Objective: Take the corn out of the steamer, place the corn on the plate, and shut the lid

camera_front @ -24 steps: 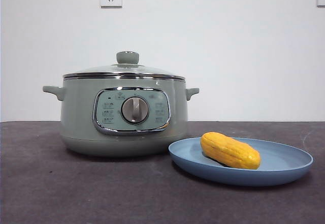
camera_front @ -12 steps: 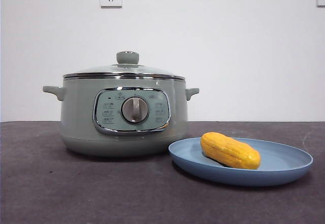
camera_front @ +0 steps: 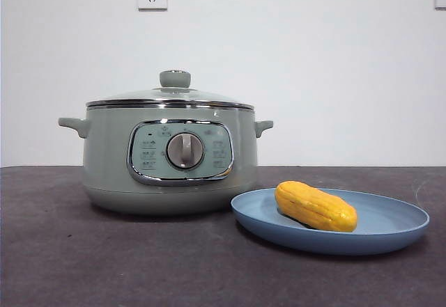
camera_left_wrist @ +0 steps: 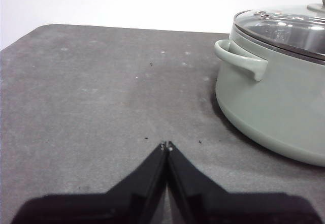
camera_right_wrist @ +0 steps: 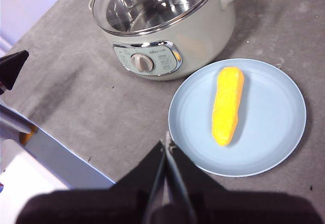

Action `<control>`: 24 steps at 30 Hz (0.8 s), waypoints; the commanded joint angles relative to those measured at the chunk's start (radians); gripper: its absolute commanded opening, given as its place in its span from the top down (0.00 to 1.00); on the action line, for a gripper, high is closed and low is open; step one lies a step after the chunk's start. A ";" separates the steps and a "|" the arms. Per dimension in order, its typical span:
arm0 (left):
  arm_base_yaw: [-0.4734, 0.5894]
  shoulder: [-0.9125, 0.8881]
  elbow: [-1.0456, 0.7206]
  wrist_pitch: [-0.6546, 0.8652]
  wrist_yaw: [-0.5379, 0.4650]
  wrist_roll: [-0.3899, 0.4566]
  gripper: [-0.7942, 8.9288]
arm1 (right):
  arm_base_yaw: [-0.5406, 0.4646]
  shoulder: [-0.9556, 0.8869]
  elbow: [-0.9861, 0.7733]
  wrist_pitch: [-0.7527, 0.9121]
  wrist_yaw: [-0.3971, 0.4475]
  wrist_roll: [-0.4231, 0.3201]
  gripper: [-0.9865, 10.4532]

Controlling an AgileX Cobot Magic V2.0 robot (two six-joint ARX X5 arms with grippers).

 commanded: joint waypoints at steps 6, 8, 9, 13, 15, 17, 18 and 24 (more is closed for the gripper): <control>0.003 -0.003 -0.014 0.005 0.000 -0.006 0.92 | 0.001 -0.002 -0.008 0.002 0.003 -0.004 0.91; 0.003 -0.003 -0.014 0.004 0.000 -0.006 0.92 | 0.001 -0.002 -0.008 0.002 0.003 -0.004 0.91; 0.003 -0.003 -0.014 0.005 0.000 -0.006 0.92 | 0.001 -0.002 -0.008 0.002 0.003 -0.004 0.91; 0.003 -0.003 -0.014 0.004 0.000 -0.006 0.92 | 0.001 -0.002 -0.008 0.002 0.003 -0.004 0.91; 0.003 -0.003 -0.014 0.004 0.000 -0.006 0.92 | 0.001 -0.002 -0.008 0.002 0.003 -0.004 0.91; 0.003 -0.003 -0.014 0.004 0.000 -0.006 0.92 | 0.001 -0.002 -0.008 0.002 0.003 -0.004 0.91; 0.003 -0.003 -0.014 0.004 0.000 -0.006 0.92 | 0.002 -0.003 -0.008 0.003 0.003 -0.011 0.91; 0.003 -0.003 -0.014 0.004 0.000 -0.006 0.92 | -0.072 -0.051 -0.008 0.049 0.114 -0.151 0.91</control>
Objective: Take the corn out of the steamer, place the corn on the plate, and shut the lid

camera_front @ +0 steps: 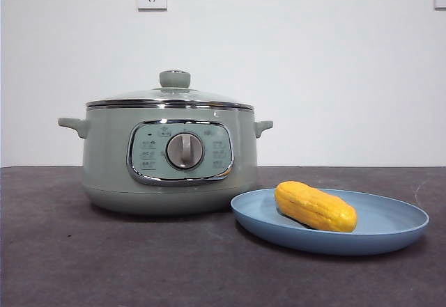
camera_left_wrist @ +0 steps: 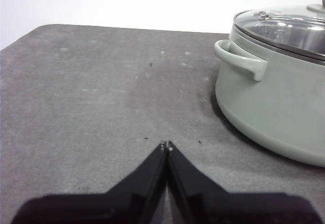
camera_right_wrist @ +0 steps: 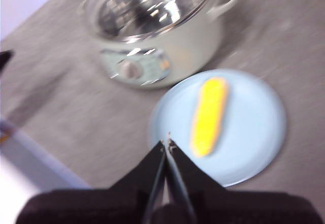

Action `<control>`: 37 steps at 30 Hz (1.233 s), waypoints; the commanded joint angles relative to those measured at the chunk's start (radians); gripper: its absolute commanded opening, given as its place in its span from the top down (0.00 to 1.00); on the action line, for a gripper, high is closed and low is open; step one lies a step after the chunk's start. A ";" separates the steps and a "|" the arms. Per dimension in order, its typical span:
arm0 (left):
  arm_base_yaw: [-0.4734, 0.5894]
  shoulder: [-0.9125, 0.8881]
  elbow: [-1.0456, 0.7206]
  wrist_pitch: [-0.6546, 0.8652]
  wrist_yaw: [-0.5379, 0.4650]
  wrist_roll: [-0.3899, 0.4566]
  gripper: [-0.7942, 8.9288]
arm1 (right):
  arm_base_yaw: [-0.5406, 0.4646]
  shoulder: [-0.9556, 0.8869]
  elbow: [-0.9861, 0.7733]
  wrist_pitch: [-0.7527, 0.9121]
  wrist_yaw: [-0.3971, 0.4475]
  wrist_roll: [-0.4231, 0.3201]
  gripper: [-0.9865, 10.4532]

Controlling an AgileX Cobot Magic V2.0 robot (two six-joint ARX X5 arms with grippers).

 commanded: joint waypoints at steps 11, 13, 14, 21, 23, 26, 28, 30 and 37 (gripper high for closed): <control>0.003 -0.003 -0.014 0.005 -0.001 -0.006 0.92 | -0.360 -0.255 -0.262 0.415 0.018 -0.097 0.91; 0.003 -0.003 -0.014 0.005 -0.001 -0.006 0.92 | -0.385 -0.308 -0.360 0.505 0.023 -0.079 0.91; 0.003 -0.003 -0.014 0.005 -0.001 -0.006 0.92 | -0.394 -0.332 -0.406 0.544 0.028 -0.074 0.91; 0.003 -0.003 -0.014 0.005 0.000 -0.006 0.92 | -0.405 -0.502 -0.701 0.740 0.141 -0.002 0.91; 0.003 -0.003 -0.014 0.005 -0.001 -0.006 0.92 | -0.405 -0.541 -0.748 0.745 0.183 0.022 0.91; 0.003 -0.003 -0.014 0.005 -0.001 -0.006 0.92 | -0.404 -0.557 -0.795 0.745 0.209 0.055 0.91; 0.003 -0.003 -0.014 0.005 -0.001 -0.006 0.92 | -0.404 -0.557 -0.806 0.712 0.208 0.062 0.91; 0.003 -0.003 -0.014 0.005 -0.001 -0.006 0.92 | -0.404 -0.557 -0.806 0.665 0.208 0.062 0.91; 0.003 -0.003 -0.014 0.005 -0.001 -0.006 0.92 | -0.402 -0.557 -0.806 0.600 0.200 0.063 0.91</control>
